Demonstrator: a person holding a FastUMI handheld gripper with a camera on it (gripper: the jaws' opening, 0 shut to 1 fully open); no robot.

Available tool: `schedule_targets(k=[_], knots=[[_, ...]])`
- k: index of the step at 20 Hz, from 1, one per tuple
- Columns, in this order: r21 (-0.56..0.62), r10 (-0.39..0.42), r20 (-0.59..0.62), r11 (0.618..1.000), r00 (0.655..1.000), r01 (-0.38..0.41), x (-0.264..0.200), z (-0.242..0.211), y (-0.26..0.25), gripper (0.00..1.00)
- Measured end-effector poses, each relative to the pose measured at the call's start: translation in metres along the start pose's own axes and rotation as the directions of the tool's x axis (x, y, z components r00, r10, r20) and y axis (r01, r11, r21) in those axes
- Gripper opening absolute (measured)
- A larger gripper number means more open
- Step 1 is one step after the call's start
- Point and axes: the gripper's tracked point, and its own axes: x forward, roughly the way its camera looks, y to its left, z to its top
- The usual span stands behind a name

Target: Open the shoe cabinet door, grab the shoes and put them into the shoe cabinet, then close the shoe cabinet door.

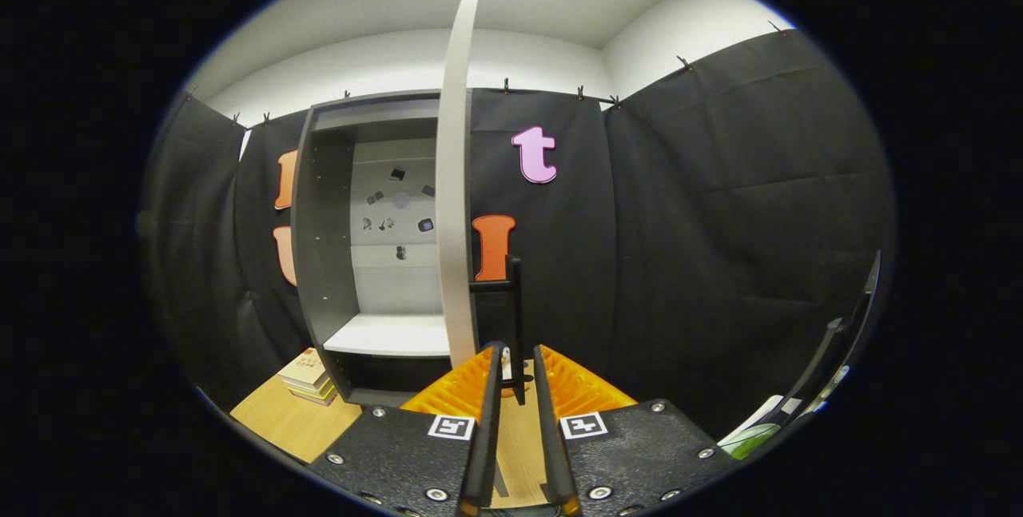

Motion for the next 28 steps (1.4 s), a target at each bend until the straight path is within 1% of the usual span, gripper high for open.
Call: schedule_targets(k=[1, 3, 5, 6, 8, 12, 14, 17, 21, 23, 25, 28], knots=[[-0.006, -0.009, 0.007, 1.000, 1.000, 0.009, -0.007, 0.002, 0.004, 0.26], [-0.008, -0.025, 0.024, 1.000, 0.999, 0.026, -0.019, 0.007, 0.016, 0.32], [-0.010, -0.043, 0.007, 0.999, 0.999, 0.043, -0.032, 0.000, 0.032, 0.38], [-0.003, -0.040, 0.002, 0.999, 0.999, 0.040, -0.038, -0.002, 0.044, 0.44], [-0.004, -0.029, -0.013, 1.000, 0.999, 0.029, -0.047, -0.008, 0.067, 0.54], [0.000, -0.004, -0.027, 1.000, 1.000, 0.004, -0.058, -0.017, 0.109, 0.66], [0.023, 0.023, -0.049, 0.999, 0.999, -0.022, -0.059, -0.030, 0.130, 0.66], [0.007, 0.023, -0.085, 1.000, 0.996, -0.023, -0.050, -0.054, 0.146, 0.66], [0.015, 0.091, -0.164, 0.996, 0.982, -0.090, -0.032, -0.100, 0.182, 0.66], [0.029, 0.129, -0.206, 0.992, 0.970, -0.125, -0.020, -0.127, 0.197, 0.66], [0.052, 0.165, -0.261, 0.986, 0.951, -0.157, -0.006, -0.160, 0.209, 0.66], [0.100, 0.180, -0.346, 0.983, 0.921, -0.155, 0.019, -0.212, 0.218, 0.65]])
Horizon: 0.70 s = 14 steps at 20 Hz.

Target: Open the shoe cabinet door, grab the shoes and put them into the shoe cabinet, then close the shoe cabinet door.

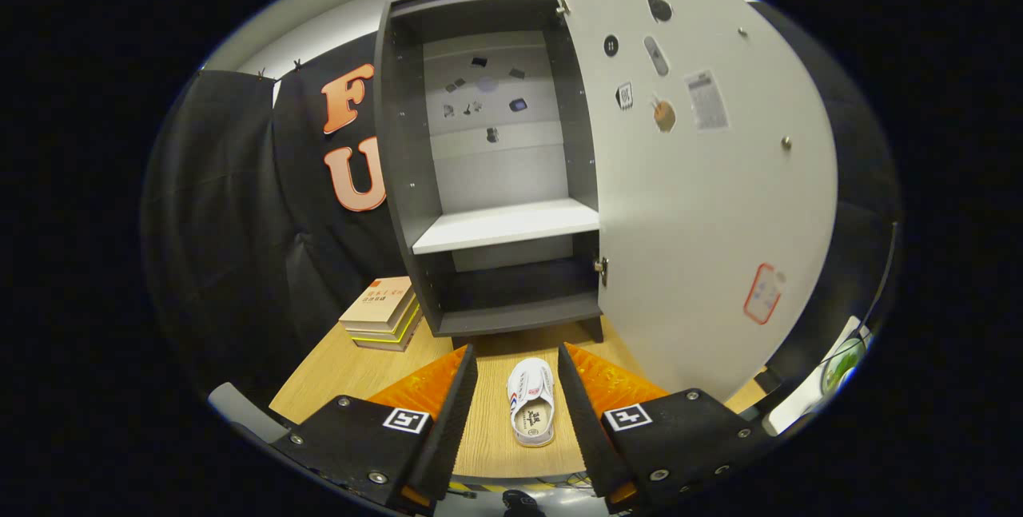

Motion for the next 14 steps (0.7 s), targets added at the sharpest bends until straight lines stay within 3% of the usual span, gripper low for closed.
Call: schedule_targets(k=[7, 12, 14], knots=[[0.035, 0.040, -0.209, 0.999, 0.977, -0.034, 0.079, -0.099, -0.001, 0.60], [0.087, 0.088, -0.332, 0.994, 0.939, -0.063, 0.125, -0.162, 0.003, 0.51], [0.081, 0.092, -0.361, 0.994, 0.928, -0.067, 0.142, -0.180, 0.001, 0.43]])
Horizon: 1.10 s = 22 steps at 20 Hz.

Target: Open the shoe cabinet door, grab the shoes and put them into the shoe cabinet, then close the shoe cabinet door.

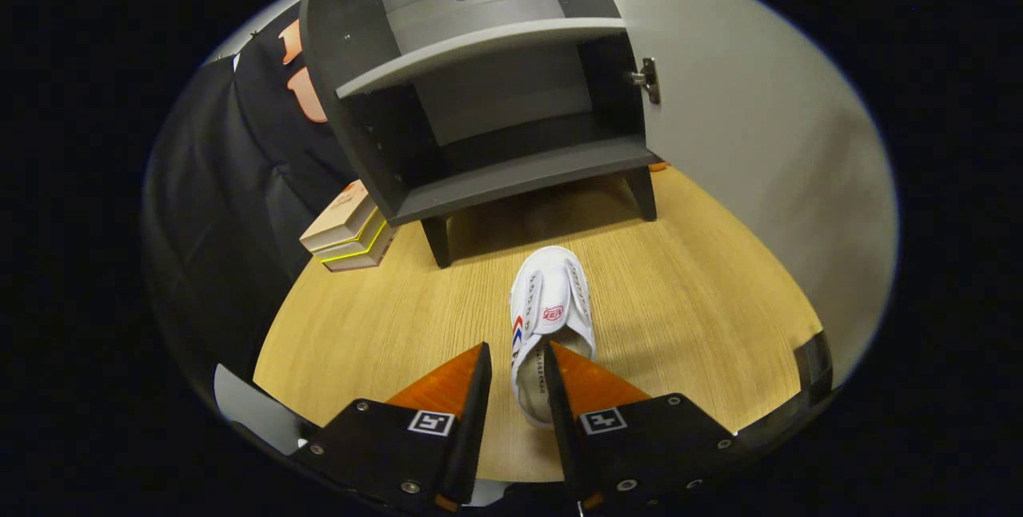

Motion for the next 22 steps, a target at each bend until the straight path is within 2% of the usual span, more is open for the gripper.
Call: schedule_targets(k=[10, 11, 12, 14, 16, 22], knots=[[0.038, 0.029, -0.099, 0.999, 0.995, -0.025, 0.074, -0.017, -0.002, 0.29], [0.041, 0.033, -0.106, 0.999, 0.994, -0.029, 0.076, -0.018, -0.001, 0.25], [0.038, 0.037, -0.111, 0.999, 0.993, -0.032, 0.078, -0.018, 0.003, 0.14], [0.014, 0.027, -0.111, 1.000, 0.993, -0.026, 0.078, -0.016, 0.006, 0.04], [-0.002, -0.004, -0.089, 1.000, 0.996, 0.004, 0.075, -0.005, 0.003, 0.01], [-0.020, -0.027, -0.043, 0.999, 0.999, 0.026, 0.039, 0.025, 0.005, 0.00]])
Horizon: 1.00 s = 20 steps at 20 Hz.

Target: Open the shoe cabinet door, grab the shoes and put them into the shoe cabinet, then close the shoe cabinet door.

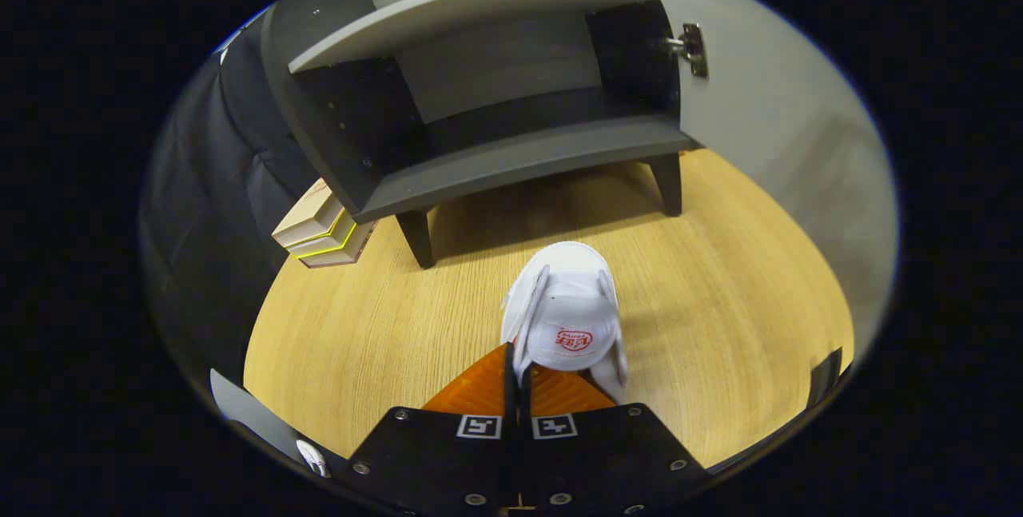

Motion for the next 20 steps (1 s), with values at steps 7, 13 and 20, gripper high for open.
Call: schedule_targets(k=[7, 13, 20], knots=[[-0.033, -0.045, 0.147, 0.998, 0.988, 0.050, -0.093, 0.059, 0.027, 0.00], [-0.081, -0.064, 0.267, 0.993, 0.962, 0.089, -0.151, 0.110, 0.055, 0.00], [-0.097, -0.028, 0.342, 0.993, 0.939, 0.065, -0.170, 0.184, 0.078, 0.00]])
